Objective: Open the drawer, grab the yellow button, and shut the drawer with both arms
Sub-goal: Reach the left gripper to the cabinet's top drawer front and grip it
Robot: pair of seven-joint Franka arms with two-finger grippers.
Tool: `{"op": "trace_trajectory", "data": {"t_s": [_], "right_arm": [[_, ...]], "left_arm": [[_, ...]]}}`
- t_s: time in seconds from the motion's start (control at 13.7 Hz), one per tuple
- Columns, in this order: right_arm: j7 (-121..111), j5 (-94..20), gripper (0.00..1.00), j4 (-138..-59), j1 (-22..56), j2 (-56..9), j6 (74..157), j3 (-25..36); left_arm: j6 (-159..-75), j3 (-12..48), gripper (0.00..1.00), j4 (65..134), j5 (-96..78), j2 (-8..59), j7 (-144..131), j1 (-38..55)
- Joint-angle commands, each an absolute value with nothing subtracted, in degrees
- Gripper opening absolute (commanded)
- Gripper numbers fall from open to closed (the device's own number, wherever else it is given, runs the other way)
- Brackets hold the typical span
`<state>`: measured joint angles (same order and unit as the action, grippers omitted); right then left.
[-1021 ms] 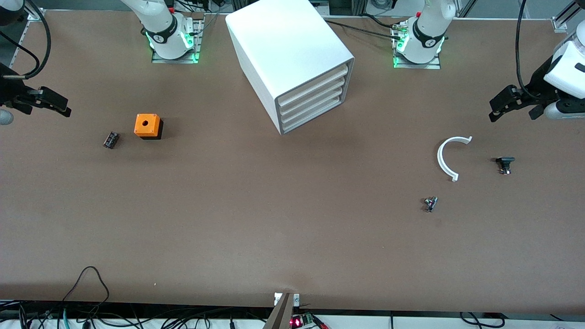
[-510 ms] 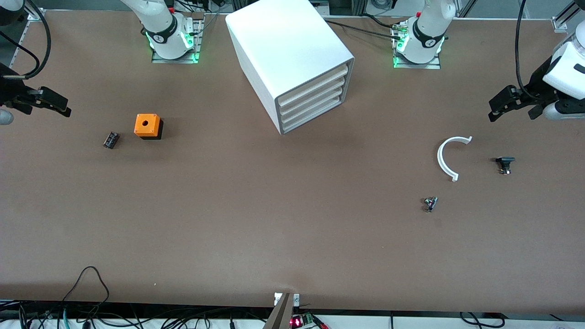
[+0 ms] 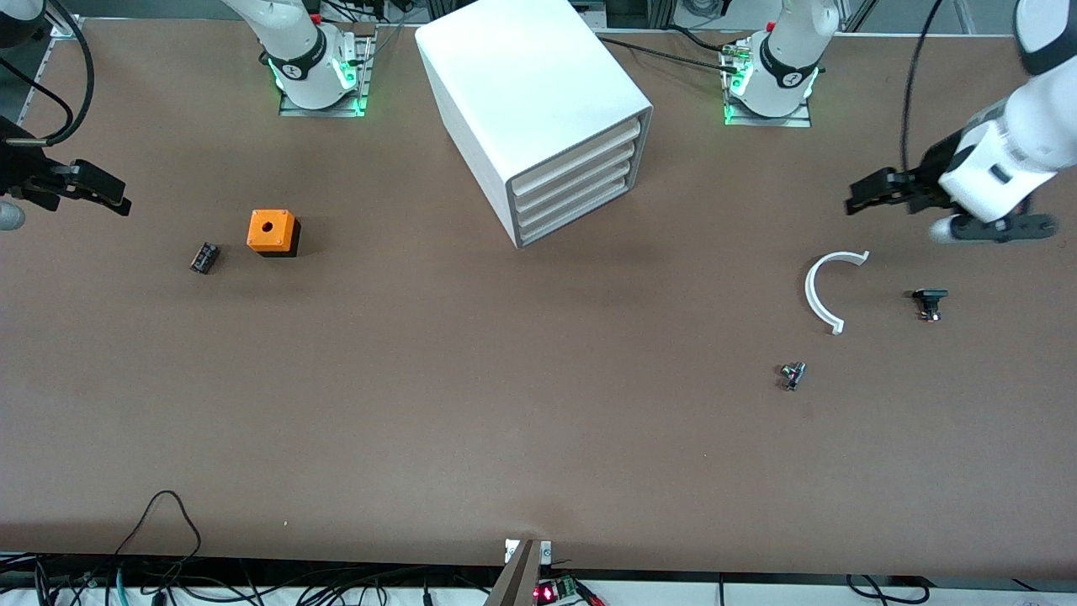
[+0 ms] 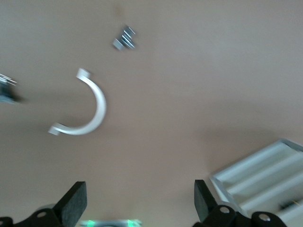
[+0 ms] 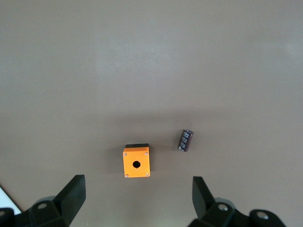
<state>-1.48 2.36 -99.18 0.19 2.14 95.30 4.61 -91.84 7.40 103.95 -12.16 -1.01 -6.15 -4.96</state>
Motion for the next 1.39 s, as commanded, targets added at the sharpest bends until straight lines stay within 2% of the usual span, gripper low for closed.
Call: {"op": "trace_trajectory", "data": {"t_s": [0.0,0.44,0.66,1.09,1.31], "right_arm": [[-2.5,1.9,1.00,-98.4,0.1,2.0,94.6,4.7],[-3.1,0.7,1.00,-98.3,0.1,1.9,94.8,4.7],[-3.2,0.7,1.00,-98.3,0.1,1.5,94.9,4.7],[-3.3,0.7,1.00,-97.9,0.1,1.1,94.9,4.7],[-3.3,0.7,1.00,-97.7,-0.1,1.0,94.9,4.7]], "left_arm": [[-91.7,9.1,1.00,108.9,-22.5,1.0,-4.8,-4.2],[-104.0,17.7,1.00,125.2,-52.1,4.4,-1.1,-4.0],[-105.2,21.1,1.00,130.3,-60.7,6.0,5.7,-3.7],[-105.5,25.6,0.98,132.7,-61.2,6.5,6.3,-2.1],[-110.2,29.3,0.95,133.8,-61.3,6.5,6.3,-1.8]]}}
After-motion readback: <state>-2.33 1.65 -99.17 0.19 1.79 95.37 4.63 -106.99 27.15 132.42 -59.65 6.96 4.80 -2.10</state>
